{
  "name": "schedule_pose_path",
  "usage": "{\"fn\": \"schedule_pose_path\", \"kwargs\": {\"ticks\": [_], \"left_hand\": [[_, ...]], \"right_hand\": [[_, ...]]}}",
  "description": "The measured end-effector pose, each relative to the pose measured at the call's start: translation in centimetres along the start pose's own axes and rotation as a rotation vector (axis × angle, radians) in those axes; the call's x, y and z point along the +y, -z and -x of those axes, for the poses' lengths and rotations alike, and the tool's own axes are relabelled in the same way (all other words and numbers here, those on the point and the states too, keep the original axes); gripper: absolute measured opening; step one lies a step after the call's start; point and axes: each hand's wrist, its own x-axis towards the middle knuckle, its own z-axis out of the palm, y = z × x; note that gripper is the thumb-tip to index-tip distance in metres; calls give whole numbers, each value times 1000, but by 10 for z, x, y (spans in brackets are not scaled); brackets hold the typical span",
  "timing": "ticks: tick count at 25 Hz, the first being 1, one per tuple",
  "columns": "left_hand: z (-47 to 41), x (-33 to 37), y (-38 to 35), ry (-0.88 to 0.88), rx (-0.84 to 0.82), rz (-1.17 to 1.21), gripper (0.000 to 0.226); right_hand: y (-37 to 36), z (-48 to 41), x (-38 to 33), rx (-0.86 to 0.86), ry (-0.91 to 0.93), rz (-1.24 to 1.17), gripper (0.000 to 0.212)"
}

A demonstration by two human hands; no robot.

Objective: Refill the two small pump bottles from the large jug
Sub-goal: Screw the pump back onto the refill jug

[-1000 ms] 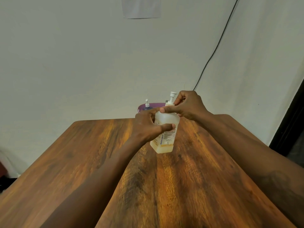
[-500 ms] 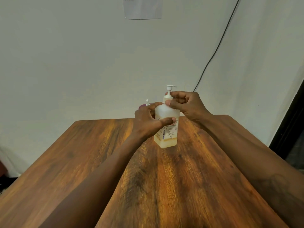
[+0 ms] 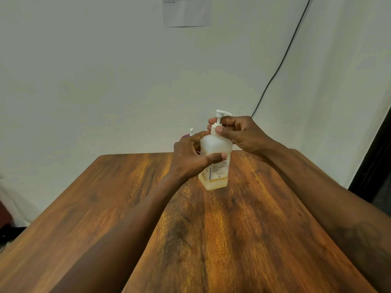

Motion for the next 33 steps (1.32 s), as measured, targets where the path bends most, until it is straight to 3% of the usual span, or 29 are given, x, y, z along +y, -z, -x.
{"fn": "schedule_pose_path", "kwargs": {"ticks": [4,7,9,13,15,18,22,25,29,31,33], "left_hand": [[3,2,-4,-11,50,5,75],[1,2,-7,-13,69,-79,72],[-2,0,-6,-3,65,-91,66],[-8,-6,0,48,-31,56,65],[-8,-8,1,48,-76,96,66],[-6,-9,0,17,-83,78,68],[-3,-3,-8,-18,-72,5,55],[-6,-3,-11,-12,-67,-38,59],[-11,-9,-2,32,-123,37,68],[-11,-9,-3,23,-138,28,69],[-10,-9,-8,32,-122,50,68]], "right_hand": [[-8,-5,2,326,77,199,40],[-21,-11,2,522,17,428,56],[-20,-14,4,476,-28,498,61],[-4,-10,7,-9,-44,120,49],[4,-9,9,-90,-9,82,43],[9,-9,12,81,0,59,43],[-4,-10,10,243,-154,171,55],[-9,-12,10,171,-120,231,52],[8,-8,4,-114,-107,-99,32],[12,-6,8,-58,-60,-73,30],[6,-5,12,138,-26,10,31]]}}
